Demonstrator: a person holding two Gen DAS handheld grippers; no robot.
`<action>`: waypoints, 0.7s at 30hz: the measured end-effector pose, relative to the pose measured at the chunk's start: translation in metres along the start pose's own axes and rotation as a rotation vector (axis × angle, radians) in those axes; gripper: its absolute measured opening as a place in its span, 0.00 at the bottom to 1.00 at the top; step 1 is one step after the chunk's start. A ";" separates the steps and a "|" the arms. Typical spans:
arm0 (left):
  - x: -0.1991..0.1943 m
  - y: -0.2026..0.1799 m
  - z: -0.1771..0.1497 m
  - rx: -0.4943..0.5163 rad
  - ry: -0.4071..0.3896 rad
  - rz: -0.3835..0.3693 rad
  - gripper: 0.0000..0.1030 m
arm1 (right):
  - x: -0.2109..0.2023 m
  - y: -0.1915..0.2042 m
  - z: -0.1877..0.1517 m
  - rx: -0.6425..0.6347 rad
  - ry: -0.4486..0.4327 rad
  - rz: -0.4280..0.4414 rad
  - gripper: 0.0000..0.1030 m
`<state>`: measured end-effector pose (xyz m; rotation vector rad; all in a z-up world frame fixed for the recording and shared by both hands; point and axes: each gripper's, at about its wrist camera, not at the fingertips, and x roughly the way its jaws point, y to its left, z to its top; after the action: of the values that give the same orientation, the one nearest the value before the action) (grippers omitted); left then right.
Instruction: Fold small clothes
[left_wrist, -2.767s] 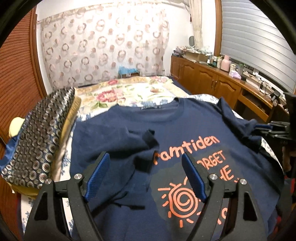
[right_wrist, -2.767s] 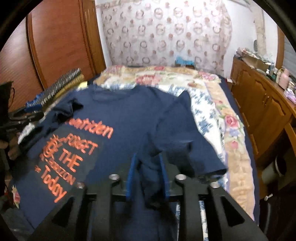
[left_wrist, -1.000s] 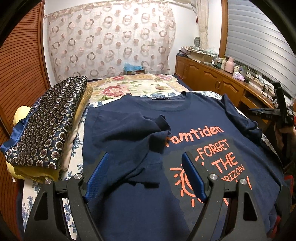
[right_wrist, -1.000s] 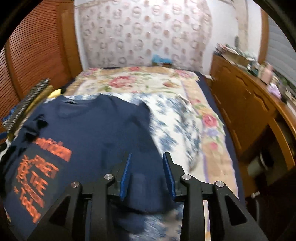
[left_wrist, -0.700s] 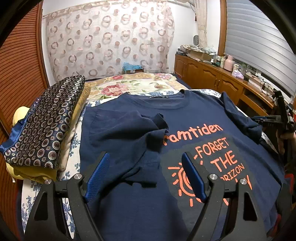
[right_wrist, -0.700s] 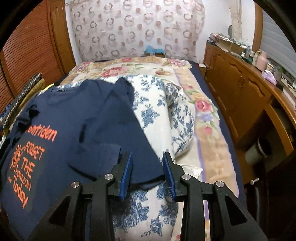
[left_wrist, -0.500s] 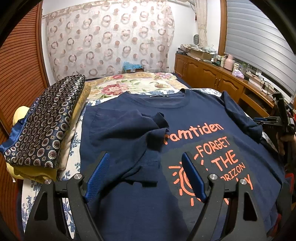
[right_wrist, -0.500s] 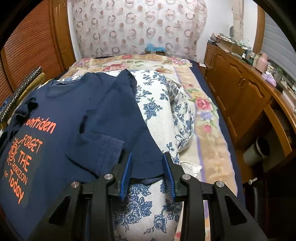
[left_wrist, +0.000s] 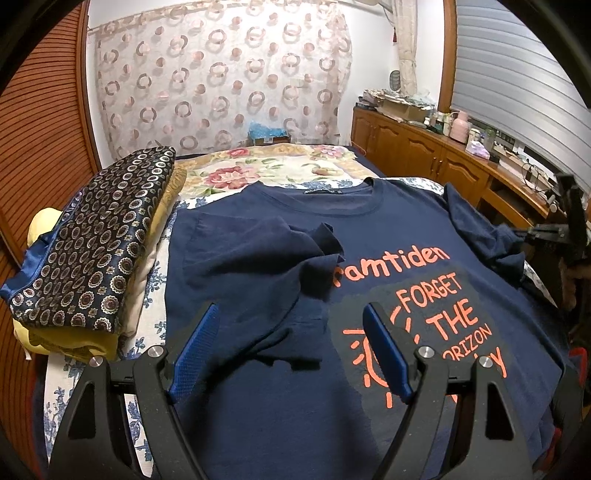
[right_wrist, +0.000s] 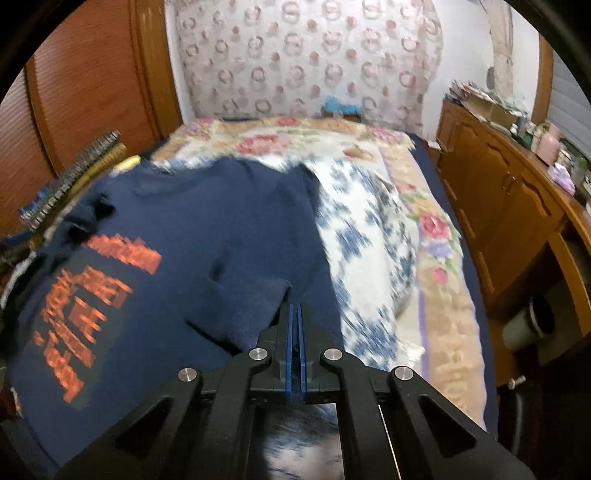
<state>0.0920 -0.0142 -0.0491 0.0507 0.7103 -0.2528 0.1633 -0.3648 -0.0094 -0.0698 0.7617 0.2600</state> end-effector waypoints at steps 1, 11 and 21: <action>-0.001 0.000 0.000 0.000 -0.001 0.002 0.79 | -0.005 0.007 0.006 -0.013 -0.016 0.017 0.02; -0.008 0.009 0.000 -0.010 -0.007 0.014 0.79 | -0.012 0.100 0.063 -0.157 -0.095 0.167 0.02; -0.015 0.019 0.004 -0.012 -0.018 0.028 0.79 | -0.007 0.101 0.059 -0.158 -0.110 0.138 0.30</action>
<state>0.0882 0.0064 -0.0368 0.0472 0.6924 -0.2222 0.1721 -0.2596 0.0414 -0.1517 0.6368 0.4517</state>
